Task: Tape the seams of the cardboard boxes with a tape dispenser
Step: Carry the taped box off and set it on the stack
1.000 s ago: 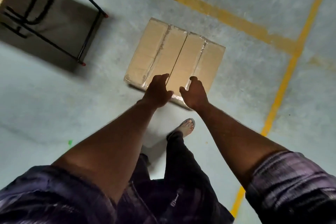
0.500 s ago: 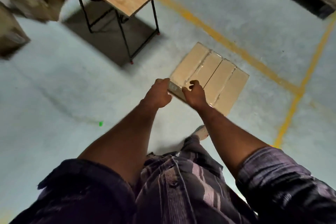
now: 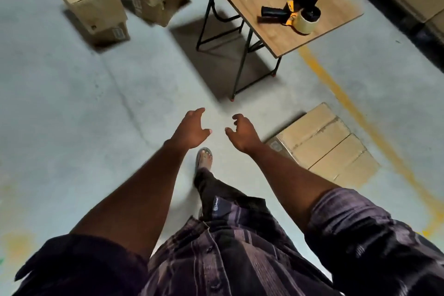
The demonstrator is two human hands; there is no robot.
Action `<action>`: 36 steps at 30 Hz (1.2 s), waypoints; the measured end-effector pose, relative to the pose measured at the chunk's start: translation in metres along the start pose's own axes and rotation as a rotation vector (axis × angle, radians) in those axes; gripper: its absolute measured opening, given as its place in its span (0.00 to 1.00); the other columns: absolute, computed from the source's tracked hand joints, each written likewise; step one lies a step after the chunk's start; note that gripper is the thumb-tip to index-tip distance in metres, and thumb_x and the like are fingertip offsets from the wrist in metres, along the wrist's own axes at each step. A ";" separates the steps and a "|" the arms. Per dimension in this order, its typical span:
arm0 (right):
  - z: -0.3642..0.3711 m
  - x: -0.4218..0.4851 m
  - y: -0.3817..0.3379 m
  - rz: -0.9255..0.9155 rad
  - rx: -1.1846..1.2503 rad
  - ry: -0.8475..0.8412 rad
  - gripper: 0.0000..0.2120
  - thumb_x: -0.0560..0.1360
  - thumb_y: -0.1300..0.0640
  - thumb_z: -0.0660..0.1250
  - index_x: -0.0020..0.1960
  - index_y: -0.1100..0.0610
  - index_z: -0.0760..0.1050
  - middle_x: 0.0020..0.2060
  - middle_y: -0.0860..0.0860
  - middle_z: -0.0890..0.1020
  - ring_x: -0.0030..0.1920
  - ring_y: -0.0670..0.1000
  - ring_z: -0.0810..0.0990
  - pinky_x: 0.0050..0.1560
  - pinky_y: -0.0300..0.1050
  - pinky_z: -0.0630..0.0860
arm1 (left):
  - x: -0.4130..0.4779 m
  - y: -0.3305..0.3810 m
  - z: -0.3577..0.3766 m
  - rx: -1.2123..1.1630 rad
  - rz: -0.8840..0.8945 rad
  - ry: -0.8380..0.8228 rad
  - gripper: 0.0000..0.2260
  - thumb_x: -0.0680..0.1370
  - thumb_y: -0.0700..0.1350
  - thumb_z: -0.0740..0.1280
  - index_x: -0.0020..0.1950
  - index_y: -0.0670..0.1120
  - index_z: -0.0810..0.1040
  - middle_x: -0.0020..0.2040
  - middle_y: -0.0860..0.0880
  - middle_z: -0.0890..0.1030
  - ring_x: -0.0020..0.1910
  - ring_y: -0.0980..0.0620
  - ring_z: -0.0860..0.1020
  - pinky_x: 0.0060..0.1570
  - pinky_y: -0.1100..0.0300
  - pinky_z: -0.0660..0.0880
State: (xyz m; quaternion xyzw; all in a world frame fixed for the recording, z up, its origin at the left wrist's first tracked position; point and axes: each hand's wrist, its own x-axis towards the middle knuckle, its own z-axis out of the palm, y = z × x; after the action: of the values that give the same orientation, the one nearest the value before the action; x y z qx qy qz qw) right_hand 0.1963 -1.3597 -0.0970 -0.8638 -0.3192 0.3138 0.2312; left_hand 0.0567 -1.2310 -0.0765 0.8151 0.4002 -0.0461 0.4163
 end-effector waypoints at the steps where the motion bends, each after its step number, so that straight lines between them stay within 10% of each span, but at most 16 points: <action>1: 0.006 0.012 -0.012 -0.029 -0.017 -0.024 0.25 0.80 0.53 0.67 0.73 0.63 0.66 0.67 0.61 0.75 0.67 0.59 0.74 0.66 0.48 0.69 | 0.006 -0.011 -0.011 -0.007 -0.018 0.009 0.33 0.79 0.47 0.71 0.80 0.47 0.59 0.78 0.44 0.63 0.77 0.47 0.63 0.73 0.57 0.59; 14: 0.057 0.235 -0.215 -0.283 -0.249 -0.196 0.26 0.81 0.52 0.65 0.75 0.61 0.64 0.70 0.59 0.71 0.69 0.58 0.73 0.67 0.50 0.70 | 0.159 -0.110 -0.211 -0.017 -0.080 0.117 0.34 0.78 0.47 0.71 0.80 0.43 0.59 0.77 0.42 0.64 0.77 0.46 0.62 0.74 0.58 0.57; 36: 0.180 0.495 -0.544 -0.151 -0.086 -0.098 0.25 0.81 0.52 0.66 0.74 0.61 0.65 0.67 0.59 0.74 0.65 0.58 0.76 0.67 0.51 0.71 | 0.403 -0.284 -0.545 -0.017 -0.057 0.118 0.32 0.80 0.48 0.69 0.80 0.45 0.59 0.79 0.44 0.61 0.77 0.47 0.62 0.73 0.58 0.58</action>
State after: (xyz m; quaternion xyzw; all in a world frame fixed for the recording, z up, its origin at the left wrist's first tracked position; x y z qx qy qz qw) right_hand 0.1479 -0.6042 -0.0918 -0.8300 -0.4075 0.3234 0.2010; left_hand -0.0084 -0.4990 -0.0690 0.8012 0.4475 -0.0067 0.3973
